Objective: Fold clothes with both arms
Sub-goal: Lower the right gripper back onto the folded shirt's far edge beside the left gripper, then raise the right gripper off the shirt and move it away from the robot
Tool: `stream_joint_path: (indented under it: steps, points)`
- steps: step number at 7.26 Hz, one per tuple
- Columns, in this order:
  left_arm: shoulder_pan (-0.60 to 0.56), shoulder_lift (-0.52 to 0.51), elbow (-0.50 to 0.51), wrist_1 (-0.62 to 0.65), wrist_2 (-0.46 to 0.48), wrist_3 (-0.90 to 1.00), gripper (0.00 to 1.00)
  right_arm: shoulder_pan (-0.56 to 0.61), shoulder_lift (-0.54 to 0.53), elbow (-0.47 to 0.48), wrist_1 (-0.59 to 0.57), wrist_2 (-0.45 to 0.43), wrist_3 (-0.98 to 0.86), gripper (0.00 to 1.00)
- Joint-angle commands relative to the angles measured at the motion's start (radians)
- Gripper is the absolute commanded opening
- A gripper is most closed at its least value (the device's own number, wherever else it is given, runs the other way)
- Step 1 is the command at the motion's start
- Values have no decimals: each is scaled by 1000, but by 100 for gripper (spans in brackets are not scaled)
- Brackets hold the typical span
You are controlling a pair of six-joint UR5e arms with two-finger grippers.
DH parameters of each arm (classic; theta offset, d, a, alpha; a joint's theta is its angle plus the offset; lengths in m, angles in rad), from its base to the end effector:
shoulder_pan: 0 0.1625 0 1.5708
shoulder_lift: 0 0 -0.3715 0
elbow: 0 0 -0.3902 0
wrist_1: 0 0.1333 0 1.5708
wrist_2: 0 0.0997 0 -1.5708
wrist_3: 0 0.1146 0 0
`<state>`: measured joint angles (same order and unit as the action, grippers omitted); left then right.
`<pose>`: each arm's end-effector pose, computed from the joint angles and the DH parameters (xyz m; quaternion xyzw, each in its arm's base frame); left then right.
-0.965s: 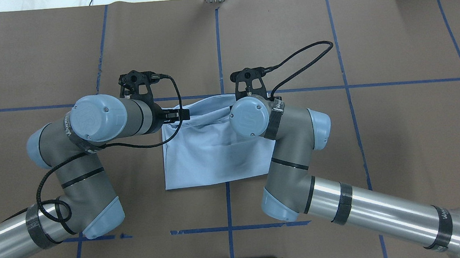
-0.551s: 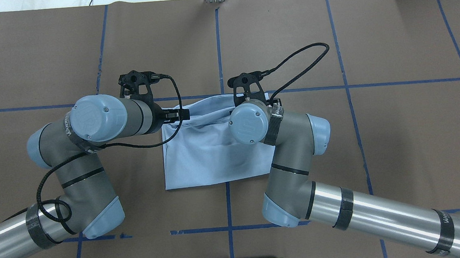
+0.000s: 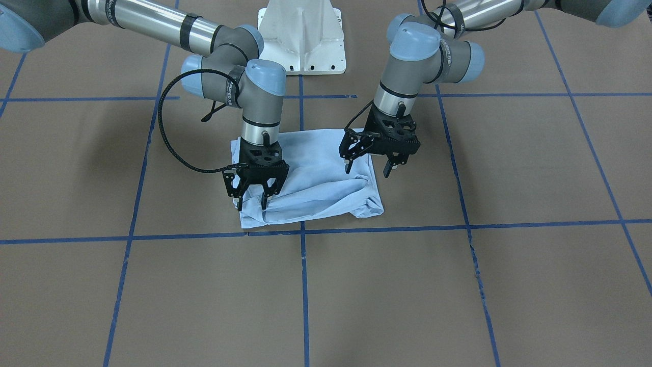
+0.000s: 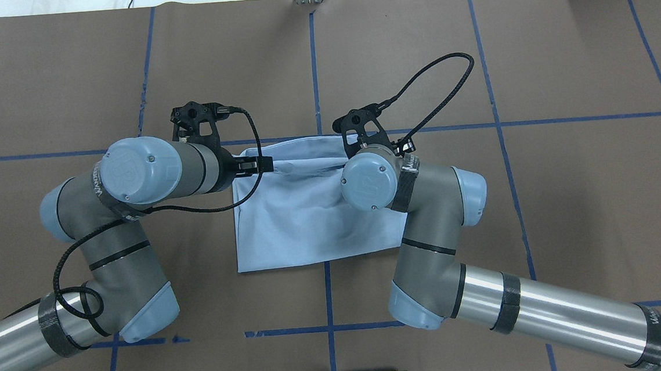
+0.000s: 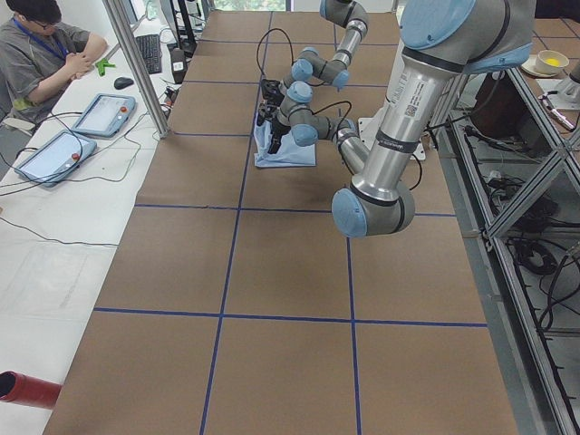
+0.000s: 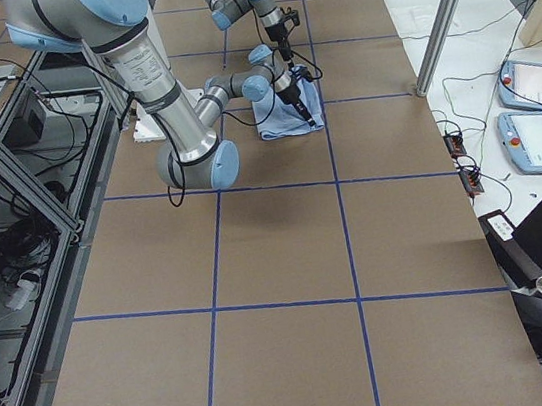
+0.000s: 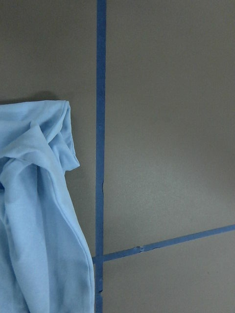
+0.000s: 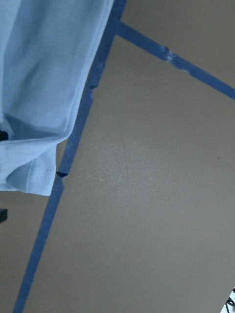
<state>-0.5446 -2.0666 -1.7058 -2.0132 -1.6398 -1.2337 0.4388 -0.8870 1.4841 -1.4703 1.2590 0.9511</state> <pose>0.4824 -0.4388 0.2261 0.1912 0.4747 -0.0714 0.8561 -0.5656 -0.4515 0.2506 0.2964 -0.2178 -0.0310 0.9294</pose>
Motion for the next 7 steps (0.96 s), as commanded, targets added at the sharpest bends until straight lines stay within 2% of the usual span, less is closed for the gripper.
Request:
stream_joint_path:
  steps: [1,4,5,7]
  points:
    - [0,0,2,-4,0,-1,100,0,-1,4,-1,-1,-76,42]
    - [0,-1,2,-4,0,-1,100,98,-1,-24,11,8,-172,40]
    - [0,-1,0,-4,0,-1,100,132,2,-24,30,44,-176,40]
    - [6,-3,5,4,0,-1,100,208,10,-22,132,216,-163,41]
